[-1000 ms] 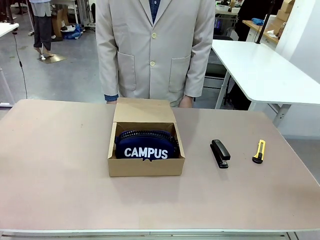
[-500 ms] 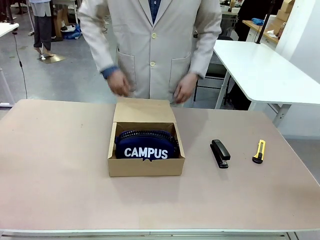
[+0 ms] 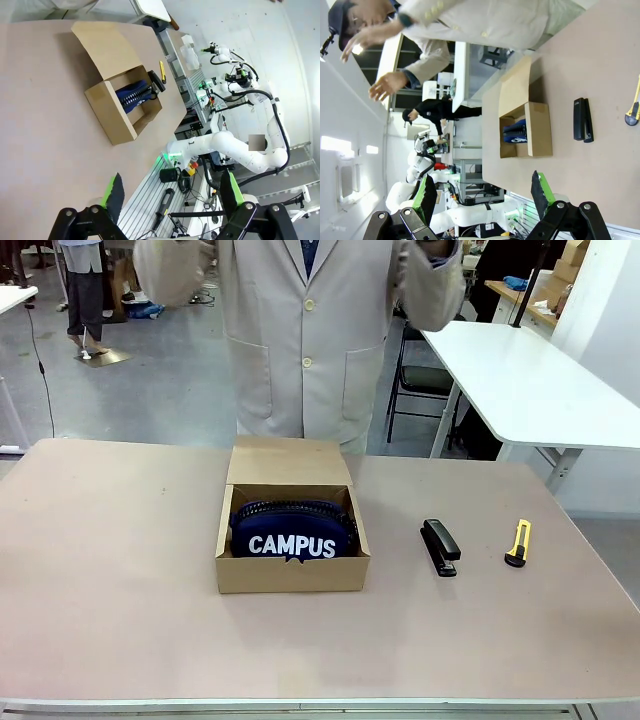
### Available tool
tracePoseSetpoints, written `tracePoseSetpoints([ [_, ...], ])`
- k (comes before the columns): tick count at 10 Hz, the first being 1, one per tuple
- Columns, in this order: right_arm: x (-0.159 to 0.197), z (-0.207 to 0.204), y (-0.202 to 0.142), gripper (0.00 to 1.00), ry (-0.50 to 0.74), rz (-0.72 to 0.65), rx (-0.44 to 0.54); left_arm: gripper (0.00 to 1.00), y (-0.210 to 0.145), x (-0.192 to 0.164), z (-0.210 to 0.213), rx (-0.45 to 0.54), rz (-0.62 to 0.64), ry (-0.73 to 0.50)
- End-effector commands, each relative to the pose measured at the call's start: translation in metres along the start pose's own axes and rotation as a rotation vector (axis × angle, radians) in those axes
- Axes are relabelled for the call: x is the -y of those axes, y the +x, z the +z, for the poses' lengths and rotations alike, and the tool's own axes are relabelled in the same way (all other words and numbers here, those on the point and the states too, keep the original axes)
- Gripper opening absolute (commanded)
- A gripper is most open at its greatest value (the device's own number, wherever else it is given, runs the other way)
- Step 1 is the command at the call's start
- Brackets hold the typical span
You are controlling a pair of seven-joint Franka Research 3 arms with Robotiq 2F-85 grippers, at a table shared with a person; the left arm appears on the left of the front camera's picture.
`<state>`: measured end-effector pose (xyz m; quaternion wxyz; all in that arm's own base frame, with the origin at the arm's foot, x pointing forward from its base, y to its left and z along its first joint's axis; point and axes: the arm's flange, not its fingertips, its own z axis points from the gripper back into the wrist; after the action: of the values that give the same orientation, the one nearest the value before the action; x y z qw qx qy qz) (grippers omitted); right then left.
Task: Pack the item into the box.
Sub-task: Close the Mailer Box.
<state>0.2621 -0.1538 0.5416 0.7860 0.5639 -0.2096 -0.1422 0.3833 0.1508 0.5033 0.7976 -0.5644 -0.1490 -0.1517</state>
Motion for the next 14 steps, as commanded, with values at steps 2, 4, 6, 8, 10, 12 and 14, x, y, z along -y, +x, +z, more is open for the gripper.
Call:
tracePoseSetpoints([
  [2,-0.001,-0.001,0.001,1.00,0.027,0.025,0.007,1.00,-0.004,0.003,0.002,-0.006,-0.002,-0.012],
  [4,-0.001,-0.001,0.001,1.00,0.027,0.025,0.007,1.00,-0.004,0.003,0.002,-0.006,-0.002,-0.012],
  [6,-0.001,-0.001,0.001,1.00,0.027,0.025,0.007,1.00,-0.004,0.003,0.002,-0.006,-0.002,-0.012],
  [8,-0.001,-0.001,0.001,1.00,0.027,0.025,0.007,1.00,-0.004,0.003,0.002,-0.006,-0.002,-0.012],
  [10,-0.001,-0.001,0.001,1.00,0.027,0.025,0.007,1.00,-0.004,0.003,0.002,-0.006,-0.002,-0.012],
  [12,0.011,-0.019,0.015,1.00,-0.058,-0.084,0.101,1.00,0.004,-0.016,-0.027,-0.037,0.030,0.011],
  [14,0.033,-0.093,0.032,1.00,-0.150,-0.099,0.115,1.00,0.018,-0.067,-0.096,-0.025,0.092,-0.106],
])
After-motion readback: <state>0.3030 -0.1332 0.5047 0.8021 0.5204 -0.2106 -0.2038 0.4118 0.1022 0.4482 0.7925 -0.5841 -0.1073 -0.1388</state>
